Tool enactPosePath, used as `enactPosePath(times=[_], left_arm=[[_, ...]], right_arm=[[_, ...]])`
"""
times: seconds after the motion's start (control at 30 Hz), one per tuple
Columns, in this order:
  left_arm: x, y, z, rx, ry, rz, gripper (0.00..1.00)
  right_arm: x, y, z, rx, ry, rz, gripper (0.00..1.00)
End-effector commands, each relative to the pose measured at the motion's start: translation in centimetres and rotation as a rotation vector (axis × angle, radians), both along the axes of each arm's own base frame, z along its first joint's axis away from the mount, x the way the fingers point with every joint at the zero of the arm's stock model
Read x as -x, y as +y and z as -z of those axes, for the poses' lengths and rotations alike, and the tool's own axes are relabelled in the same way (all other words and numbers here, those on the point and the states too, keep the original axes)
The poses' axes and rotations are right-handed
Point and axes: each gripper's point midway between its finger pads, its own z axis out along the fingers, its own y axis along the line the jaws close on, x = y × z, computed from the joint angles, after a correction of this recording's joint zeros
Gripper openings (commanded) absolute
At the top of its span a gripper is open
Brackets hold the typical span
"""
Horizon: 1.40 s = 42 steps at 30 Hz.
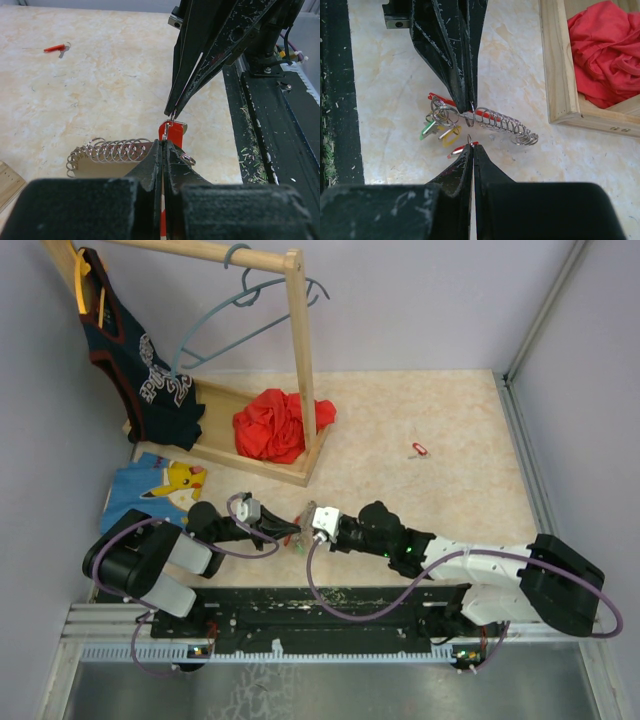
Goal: Put the keys on the keyring
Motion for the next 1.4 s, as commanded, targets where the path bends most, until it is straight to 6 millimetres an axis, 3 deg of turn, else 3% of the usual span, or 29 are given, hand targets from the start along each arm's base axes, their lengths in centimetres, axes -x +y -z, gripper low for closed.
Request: enactPosePath(times=[0.0, 1.37], left_arm=[[0.0, 0.1, -3.4, 0.085, -0.211, 0.001, 0.01], [0.2, 0.1, -3.5, 0.09, -0.216, 0.007, 0.01]], right_arm=[[-0.1, 0.8, -2.7, -0.094, -0.028, 0.006, 0.0], [-0.1, 2.1, -2.6, -0.127, 0.046, 0.013, 0.0]])
